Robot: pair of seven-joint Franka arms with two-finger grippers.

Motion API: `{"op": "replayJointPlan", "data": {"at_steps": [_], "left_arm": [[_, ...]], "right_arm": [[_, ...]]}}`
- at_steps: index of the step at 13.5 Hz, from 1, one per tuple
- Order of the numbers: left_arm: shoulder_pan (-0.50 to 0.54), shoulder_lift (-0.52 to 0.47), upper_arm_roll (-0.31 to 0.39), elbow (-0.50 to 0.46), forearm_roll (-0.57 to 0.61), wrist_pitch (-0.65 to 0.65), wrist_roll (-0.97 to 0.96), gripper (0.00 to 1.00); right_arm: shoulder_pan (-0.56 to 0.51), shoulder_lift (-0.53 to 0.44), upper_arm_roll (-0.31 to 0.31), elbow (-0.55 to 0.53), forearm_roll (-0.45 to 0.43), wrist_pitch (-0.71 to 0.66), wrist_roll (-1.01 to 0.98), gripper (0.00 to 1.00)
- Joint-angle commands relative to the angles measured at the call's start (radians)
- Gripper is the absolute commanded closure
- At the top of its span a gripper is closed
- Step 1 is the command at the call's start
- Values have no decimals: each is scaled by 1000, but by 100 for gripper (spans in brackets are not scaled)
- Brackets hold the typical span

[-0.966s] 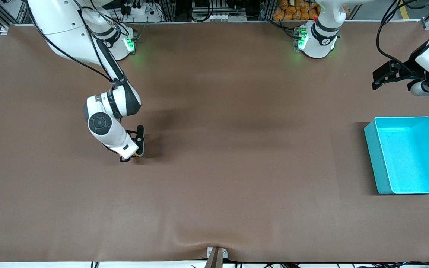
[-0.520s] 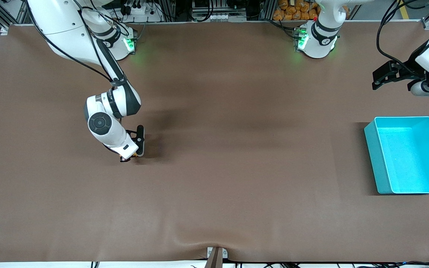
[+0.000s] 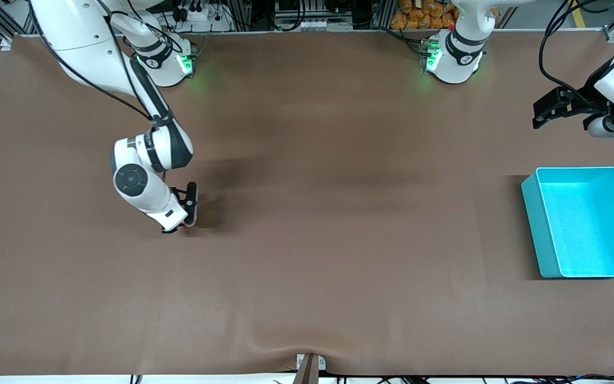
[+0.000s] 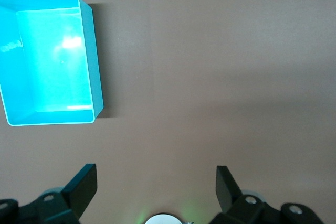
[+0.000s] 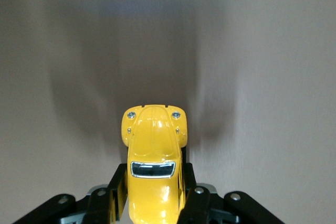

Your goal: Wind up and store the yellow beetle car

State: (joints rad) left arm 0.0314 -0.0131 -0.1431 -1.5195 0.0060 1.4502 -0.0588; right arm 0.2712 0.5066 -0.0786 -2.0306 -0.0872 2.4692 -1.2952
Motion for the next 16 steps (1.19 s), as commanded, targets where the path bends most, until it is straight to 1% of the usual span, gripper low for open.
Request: {"op": "replayJointPlan", "data": {"at_steps": [1, 3, 6, 12, 14, 16], "left_arm": [[8, -14, -6, -2, -1, -7, 8, 0], [8, -14, -6, -2, -1, -7, 8, 0], [8, -14, -6, -2, -1, -7, 8, 0], [8, -14, -6, -2, -1, -7, 8, 0], [8, -14, -6, -2, 0, -7, 8, 0], [8, -14, -6, -2, -1, -7, 8, 0]], "right_arm": [[-70, 20, 5, -23, -23, 24, -74, 99], [-131, 21, 2, -42, -28, 51, -145, 99], [-225, 23, 3, -134, -28, 203, -257, 100], [-424, 30, 5, -145, -28, 200, -401, 100], [-467, 30, 5, -140, -28, 200, -431, 96], [-497, 30, 5, -137, -28, 198, -432, 94]]}}
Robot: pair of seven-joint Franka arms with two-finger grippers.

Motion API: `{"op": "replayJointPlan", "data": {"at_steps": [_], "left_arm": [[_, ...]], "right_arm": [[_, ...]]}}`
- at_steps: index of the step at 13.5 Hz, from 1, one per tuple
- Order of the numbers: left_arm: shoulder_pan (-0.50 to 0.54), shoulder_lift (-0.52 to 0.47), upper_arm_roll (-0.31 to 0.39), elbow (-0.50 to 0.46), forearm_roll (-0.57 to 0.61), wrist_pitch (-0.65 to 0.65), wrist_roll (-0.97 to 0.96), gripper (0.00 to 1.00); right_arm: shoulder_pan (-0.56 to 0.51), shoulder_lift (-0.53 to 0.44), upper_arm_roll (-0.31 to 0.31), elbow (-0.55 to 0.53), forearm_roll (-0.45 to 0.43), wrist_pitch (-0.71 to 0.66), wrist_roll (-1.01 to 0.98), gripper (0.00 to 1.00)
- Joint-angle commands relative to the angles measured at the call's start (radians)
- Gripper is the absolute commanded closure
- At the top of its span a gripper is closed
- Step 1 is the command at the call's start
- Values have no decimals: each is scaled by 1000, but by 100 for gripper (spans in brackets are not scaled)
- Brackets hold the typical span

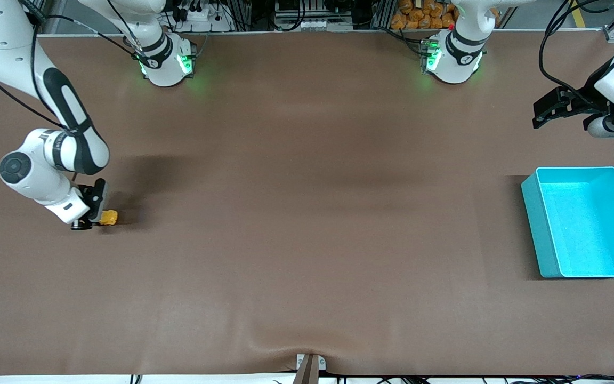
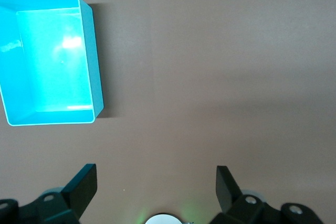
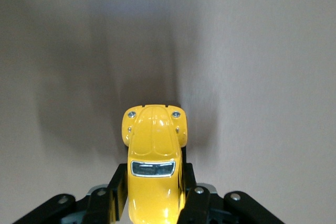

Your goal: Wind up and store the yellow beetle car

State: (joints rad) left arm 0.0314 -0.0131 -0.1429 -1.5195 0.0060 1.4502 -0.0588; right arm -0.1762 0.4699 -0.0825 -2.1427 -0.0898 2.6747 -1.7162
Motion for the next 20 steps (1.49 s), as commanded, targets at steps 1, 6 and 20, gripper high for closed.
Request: {"op": "replayJointPlan", "data": {"at_steps": [1, 6, 20], "left_arm": [[8, -14, -6, -2, -1, -7, 8, 0], [8, -14, -6, -2, -1, -7, 8, 0], [8, -14, -6, -2, 0, -7, 8, 0]], "right_arm": [[-58, 67, 9, -23, -25, -7, -11, 94], [-78, 85, 9, 4, -25, -9, -11, 94], [-111, 153, 9, 337, -22, -402, -77, 0]]}}
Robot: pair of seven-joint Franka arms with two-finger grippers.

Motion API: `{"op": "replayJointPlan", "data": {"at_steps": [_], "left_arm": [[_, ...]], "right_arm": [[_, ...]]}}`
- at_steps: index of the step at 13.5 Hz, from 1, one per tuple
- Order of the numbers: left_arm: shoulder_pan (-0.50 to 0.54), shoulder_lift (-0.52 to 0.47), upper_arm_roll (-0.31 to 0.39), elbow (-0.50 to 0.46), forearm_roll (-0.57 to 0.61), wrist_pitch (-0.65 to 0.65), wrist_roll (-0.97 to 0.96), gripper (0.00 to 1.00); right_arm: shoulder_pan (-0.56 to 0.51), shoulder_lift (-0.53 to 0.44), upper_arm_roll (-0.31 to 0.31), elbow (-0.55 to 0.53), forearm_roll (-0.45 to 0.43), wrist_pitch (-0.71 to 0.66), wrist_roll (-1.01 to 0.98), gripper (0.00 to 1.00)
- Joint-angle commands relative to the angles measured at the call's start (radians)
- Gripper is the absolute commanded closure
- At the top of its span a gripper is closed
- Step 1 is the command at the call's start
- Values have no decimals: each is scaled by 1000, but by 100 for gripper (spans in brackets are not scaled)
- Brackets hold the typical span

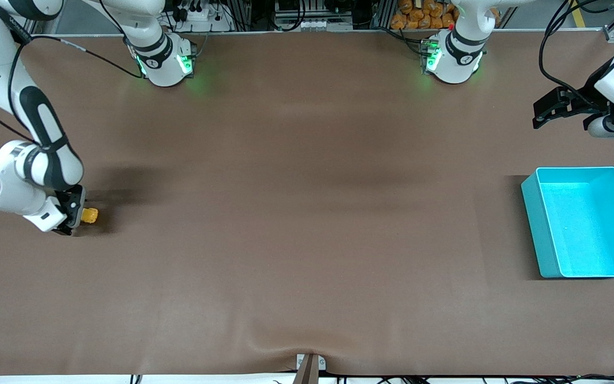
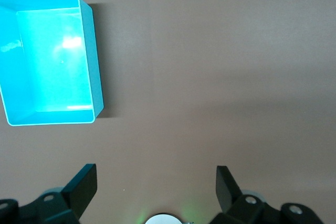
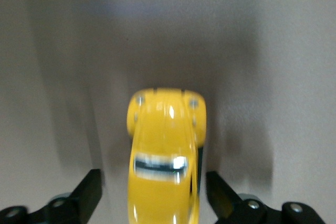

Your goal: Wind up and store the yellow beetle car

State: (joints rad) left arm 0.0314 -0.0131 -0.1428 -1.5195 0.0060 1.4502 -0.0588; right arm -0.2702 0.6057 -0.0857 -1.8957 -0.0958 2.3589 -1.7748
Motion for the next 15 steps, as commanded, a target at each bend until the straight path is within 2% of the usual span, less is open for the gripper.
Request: {"op": "replayJointPlan", "data": {"at_steps": [1, 5, 10, 15], "left_arm": [[8, -14, -4, -2, 0, -7, 8, 0], [8, -14, -4, -2, 0, -7, 8, 0], [8, -14, -4, -2, 0, -7, 8, 0], [8, -14, -4, -2, 0, -7, 8, 0]], "right_arm": [[-17, 13, 12, 124, -16, -119, -47, 0], [-26, -7, 15, 201, -1, -282, -92, 0], [-17, -109, 17, 236, 57, -384, -80, 0], [-14, -118, 17, 407, 82, -633, -74, 0]]}}
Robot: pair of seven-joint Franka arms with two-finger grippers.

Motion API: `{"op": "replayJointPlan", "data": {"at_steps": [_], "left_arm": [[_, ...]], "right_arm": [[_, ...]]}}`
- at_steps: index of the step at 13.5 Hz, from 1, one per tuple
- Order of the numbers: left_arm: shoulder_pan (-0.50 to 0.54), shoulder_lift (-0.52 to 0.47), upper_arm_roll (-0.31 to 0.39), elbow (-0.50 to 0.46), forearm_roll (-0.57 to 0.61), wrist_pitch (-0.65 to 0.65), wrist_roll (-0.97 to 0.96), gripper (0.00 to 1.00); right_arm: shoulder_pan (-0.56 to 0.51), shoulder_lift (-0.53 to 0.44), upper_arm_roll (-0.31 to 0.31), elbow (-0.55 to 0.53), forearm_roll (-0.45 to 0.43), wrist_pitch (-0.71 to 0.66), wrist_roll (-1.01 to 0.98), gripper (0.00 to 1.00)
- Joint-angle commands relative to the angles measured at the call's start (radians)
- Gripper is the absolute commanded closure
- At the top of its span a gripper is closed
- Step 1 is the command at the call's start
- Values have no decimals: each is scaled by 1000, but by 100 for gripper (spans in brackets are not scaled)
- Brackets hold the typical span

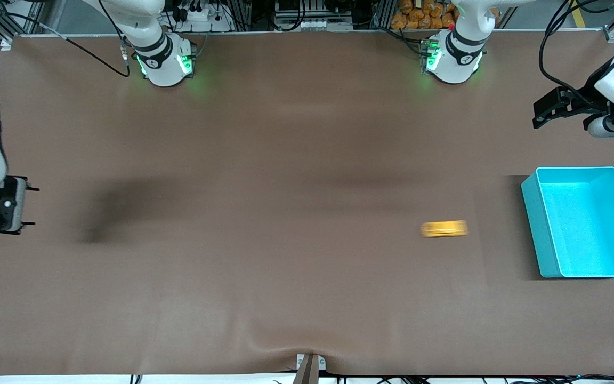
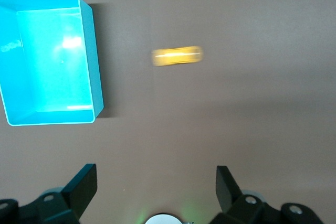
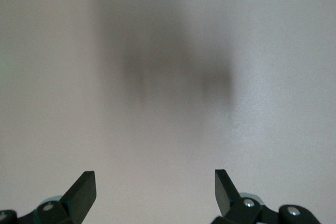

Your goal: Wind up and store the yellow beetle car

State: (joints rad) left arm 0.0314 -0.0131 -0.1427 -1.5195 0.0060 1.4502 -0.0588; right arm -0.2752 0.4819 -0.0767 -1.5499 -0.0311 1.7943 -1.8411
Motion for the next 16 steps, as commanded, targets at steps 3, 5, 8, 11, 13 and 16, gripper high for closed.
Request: {"op": "replayJointPlan", "data": {"at_steps": [3, 5, 8, 11, 13, 16], "left_arm": [[8, -14, -5, -2, -1, -7, 8, 0], [8, -14, -5, -2, 0, -7, 8, 0], [8, -14, -5, -2, 0, -7, 8, 0], [8, -13, 0, -2, 0, -7, 8, 0], [8, -10, 2, -2, 8, -5, 8, 0], [8, -4, 3, 1, 17, -2, 8, 0]], "right_arm": [[-12, -20, 6, 134, 17, -136, 14, 0], [-9, -52, 11, 171, 17, -179, 83, 0], [-1, -97, 23, 206, 51, -216, 170, 0], [30, -100, 26, 286, 60, -283, 228, 0], [30, -103, 29, 304, 98, -312, 325, 0], [33, -115, 25, 310, 160, -325, 408, 0]]}}
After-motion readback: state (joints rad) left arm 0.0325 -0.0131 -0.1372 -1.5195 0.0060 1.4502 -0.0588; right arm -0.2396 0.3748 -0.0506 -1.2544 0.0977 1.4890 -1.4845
